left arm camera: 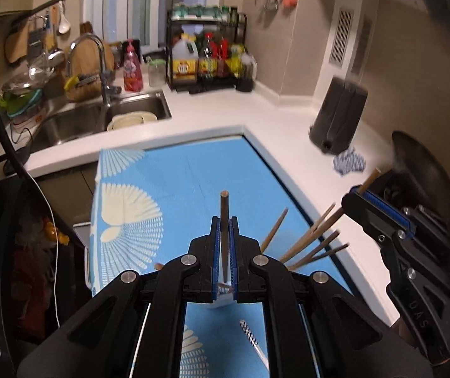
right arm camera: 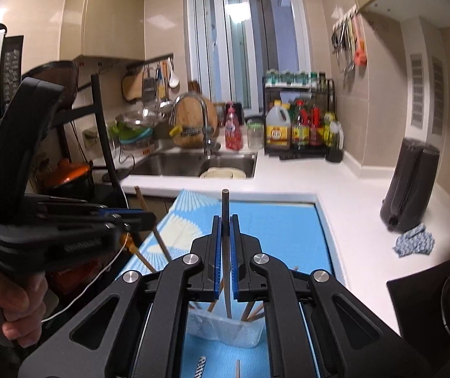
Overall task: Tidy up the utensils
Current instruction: 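Open the left tool to drop its chopstick in the container while the right tool drops its chopstick, then move both tools back down toward the white spoon and last chopstick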
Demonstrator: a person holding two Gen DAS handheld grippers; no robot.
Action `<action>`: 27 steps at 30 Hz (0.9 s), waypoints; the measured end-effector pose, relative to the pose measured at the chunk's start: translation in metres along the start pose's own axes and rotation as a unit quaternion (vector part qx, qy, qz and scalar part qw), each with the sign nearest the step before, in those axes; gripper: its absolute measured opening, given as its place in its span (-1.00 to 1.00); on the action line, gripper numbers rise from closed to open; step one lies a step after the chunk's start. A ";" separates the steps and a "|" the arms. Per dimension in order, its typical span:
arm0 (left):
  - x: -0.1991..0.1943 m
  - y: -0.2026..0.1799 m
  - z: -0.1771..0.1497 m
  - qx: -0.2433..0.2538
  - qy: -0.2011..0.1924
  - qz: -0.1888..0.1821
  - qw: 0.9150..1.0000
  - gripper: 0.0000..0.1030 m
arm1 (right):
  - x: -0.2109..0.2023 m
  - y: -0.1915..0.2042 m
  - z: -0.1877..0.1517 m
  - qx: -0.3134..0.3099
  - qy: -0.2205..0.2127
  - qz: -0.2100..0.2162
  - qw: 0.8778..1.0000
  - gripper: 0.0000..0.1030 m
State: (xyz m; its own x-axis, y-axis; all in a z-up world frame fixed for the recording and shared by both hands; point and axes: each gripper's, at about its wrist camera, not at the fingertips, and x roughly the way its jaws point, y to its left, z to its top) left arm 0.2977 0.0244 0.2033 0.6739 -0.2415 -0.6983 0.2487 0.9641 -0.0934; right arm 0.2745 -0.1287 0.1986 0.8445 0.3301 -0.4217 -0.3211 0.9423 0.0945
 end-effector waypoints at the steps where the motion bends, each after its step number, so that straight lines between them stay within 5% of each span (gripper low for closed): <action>1: 0.004 0.000 -0.002 0.000 0.006 0.000 1.000 -0.89 | 0.005 -0.001 -0.004 0.000 0.012 0.001 1.000 -0.85; 5: -0.011 0.001 -0.009 -0.007 -0.023 -0.020 1.000 -0.78 | -0.001 -0.009 -0.010 0.012 0.012 -0.005 1.000 -0.54; 11: -0.058 0.006 -0.026 -0.024 -0.097 -0.022 0.995 -0.74 | -0.051 -0.008 -0.018 0.008 -0.030 -0.014 0.999 -0.53; 17: -0.091 0.003 -0.078 -0.028 -0.146 0.008 0.989 -0.74 | -0.102 -0.007 -0.051 0.009 -0.064 -0.019 0.998 -0.53; 23: -0.081 -0.006 -0.151 -0.016 -0.141 0.054 0.988 -0.73 | -0.123 0.003 -0.114 0.003 -0.056 -0.024 0.998 -0.53; 27: -0.056 -0.005 -0.199 -0.037 -0.109 0.048 0.992 -0.73 | -0.119 0.005 -0.172 0.006 -0.022 -0.031 0.999 -0.53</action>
State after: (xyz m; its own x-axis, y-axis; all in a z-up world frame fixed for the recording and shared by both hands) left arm 0.1203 0.0552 0.1012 0.8289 -0.1594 -0.5363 0.1300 0.9872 -0.0925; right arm 0.0988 -0.1730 0.0945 0.8811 0.2728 -0.3864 -0.2621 0.9616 0.0812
